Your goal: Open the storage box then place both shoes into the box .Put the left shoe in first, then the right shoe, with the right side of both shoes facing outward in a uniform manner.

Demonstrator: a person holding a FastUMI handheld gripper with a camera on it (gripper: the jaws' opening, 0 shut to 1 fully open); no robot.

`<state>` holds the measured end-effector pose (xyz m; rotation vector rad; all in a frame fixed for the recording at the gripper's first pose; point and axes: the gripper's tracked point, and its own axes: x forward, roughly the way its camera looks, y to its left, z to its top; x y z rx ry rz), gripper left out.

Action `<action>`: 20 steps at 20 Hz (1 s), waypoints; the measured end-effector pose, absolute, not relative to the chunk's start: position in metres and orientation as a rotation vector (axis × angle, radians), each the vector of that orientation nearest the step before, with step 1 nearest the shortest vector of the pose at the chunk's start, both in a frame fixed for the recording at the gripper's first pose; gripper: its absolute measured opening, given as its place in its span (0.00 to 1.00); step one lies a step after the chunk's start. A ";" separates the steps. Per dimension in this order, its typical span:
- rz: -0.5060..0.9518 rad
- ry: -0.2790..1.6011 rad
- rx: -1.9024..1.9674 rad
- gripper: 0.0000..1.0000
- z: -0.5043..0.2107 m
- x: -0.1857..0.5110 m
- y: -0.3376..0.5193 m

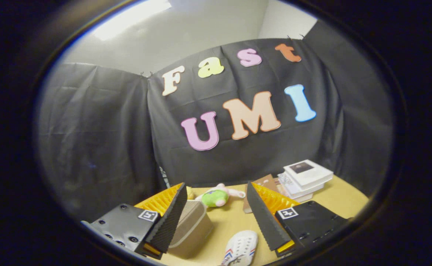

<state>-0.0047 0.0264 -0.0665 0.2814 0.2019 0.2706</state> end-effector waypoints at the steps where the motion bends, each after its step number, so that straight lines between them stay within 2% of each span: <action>1: 0.286 0.224 0.312 1.00 -0.071 -0.005 0.028; 20: 0.564 0.773 0.852 1.00 -0.204 -0.041 0.108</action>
